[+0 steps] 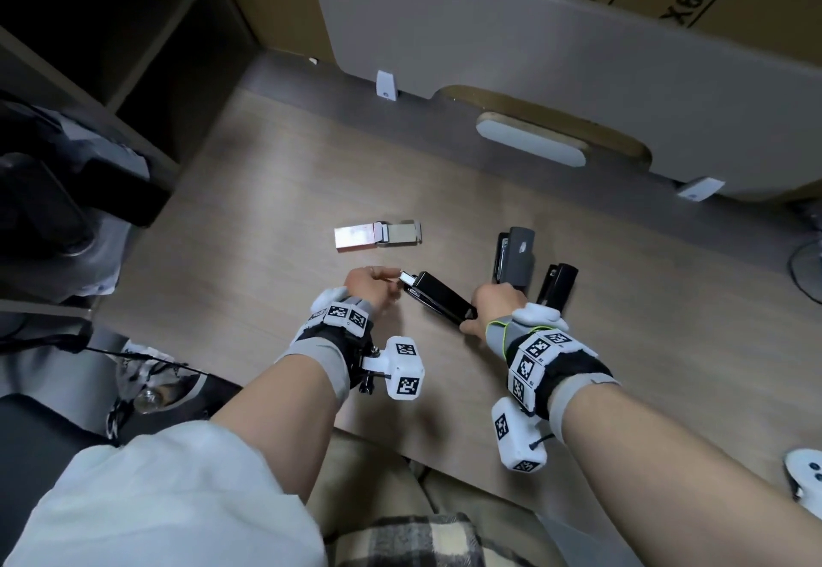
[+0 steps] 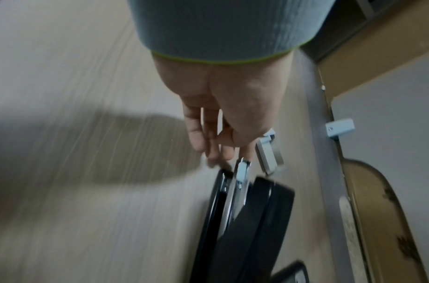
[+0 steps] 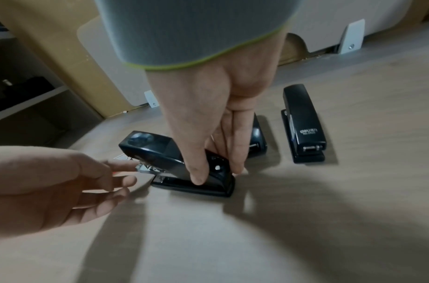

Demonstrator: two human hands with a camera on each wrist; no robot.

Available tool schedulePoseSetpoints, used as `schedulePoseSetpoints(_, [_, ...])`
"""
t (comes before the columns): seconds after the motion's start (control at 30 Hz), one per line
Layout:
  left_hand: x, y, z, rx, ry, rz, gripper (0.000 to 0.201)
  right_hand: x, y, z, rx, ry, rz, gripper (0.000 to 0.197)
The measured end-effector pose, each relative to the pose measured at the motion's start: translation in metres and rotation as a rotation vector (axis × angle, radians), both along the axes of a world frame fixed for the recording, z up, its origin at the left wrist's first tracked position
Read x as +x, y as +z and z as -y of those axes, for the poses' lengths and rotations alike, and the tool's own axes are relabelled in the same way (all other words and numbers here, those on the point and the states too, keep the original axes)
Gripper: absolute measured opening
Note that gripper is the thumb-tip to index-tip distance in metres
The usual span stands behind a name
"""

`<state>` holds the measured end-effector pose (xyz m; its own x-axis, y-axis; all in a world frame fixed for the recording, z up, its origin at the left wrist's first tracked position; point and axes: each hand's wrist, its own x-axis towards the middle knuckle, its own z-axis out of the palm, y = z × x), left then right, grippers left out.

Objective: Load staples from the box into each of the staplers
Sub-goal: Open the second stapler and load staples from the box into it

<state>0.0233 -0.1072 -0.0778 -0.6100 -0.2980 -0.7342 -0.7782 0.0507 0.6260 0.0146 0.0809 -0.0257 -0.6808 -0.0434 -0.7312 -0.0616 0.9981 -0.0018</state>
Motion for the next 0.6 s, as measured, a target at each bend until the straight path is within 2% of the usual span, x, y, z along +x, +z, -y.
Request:
schedulePoseSetpoints(0.17, [0.011,-0.004,-0.018,0.041,-0.014,-0.003,0.045,0.003,-0.006,-0.012,-0.074,0.024,-0.028,0.040])
schedulePoseSetpoints(0.37, [0.011,-0.005,-0.012,0.051,-0.101,0.024,0.055,0.006,-0.011,-0.018,-0.140,0.032,-0.073,0.039])
schedulePoseSetpoints(0.6, [0.014,-0.010,-0.010,0.105,-0.101,-0.031,0.054,0.015,-0.015,-0.020,-0.166,-0.008,-0.116,0.043])
